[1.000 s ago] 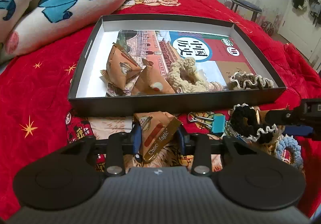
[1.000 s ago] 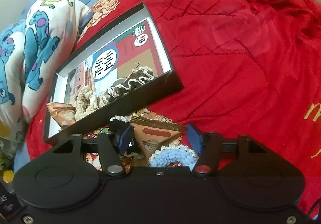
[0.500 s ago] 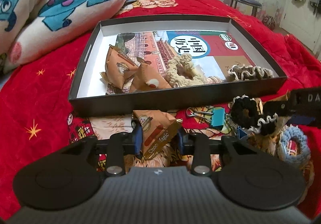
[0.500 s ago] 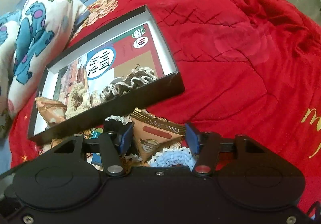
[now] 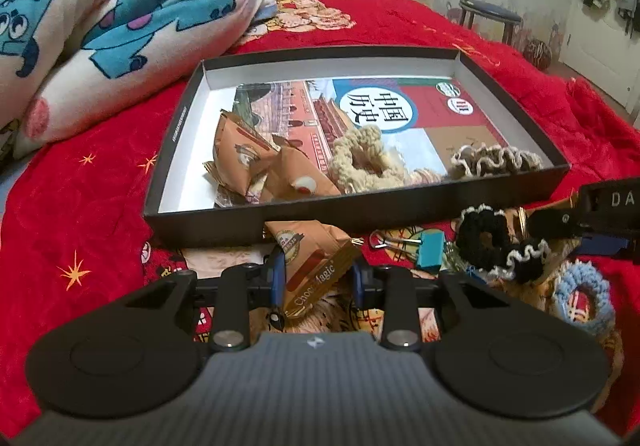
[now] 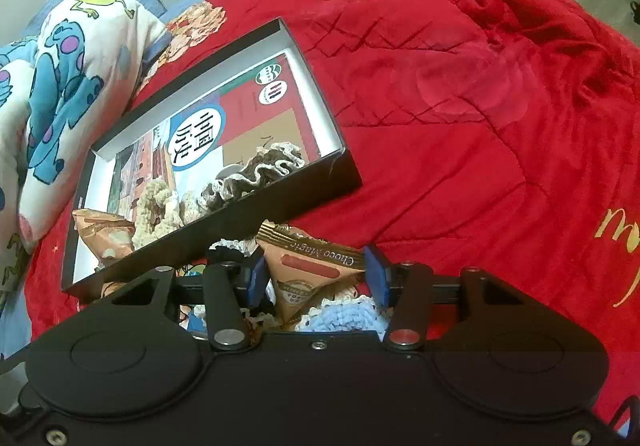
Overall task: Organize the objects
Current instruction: 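Close the left gripper on a brown Choco Magic packet while the right gripper grasps another, then lift the packet with the left gripper over the box while the right gripper carries its packet there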
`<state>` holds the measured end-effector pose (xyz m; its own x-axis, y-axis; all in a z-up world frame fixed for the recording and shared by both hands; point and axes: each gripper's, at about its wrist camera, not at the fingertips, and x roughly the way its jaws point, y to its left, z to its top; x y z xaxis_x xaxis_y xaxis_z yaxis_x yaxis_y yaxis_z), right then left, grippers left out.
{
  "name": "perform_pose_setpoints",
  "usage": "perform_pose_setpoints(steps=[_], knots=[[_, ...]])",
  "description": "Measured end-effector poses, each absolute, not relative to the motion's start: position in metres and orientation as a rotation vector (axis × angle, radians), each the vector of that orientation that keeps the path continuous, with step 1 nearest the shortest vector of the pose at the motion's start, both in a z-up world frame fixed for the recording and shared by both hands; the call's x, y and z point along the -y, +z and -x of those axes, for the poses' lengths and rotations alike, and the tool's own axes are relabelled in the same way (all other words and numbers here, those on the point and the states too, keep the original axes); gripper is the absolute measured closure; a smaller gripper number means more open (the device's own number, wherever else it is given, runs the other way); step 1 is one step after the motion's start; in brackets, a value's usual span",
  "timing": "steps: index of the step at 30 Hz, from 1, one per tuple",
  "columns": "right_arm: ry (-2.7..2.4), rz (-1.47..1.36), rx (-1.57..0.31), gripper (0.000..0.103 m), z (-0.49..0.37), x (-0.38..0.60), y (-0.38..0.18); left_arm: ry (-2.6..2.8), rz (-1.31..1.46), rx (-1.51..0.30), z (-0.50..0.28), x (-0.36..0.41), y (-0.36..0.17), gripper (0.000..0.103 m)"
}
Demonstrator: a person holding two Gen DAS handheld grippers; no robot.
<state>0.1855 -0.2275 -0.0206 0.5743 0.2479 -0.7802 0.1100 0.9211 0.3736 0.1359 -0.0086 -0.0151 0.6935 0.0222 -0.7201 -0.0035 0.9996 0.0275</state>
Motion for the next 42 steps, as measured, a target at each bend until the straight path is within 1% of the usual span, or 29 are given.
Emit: perform_pose_setpoints(steps=[19, 42], knots=[[0.084, -0.431, -0.919, 0.056, -0.180, 0.231, -0.012, 0.018, 0.041, -0.780, -0.135, 0.001, -0.007, 0.067], [0.122, -0.460, -0.859, 0.056, -0.173, 0.232, 0.001, -0.009, 0.047, -0.747, -0.125, 0.008, 0.009, 0.068]])
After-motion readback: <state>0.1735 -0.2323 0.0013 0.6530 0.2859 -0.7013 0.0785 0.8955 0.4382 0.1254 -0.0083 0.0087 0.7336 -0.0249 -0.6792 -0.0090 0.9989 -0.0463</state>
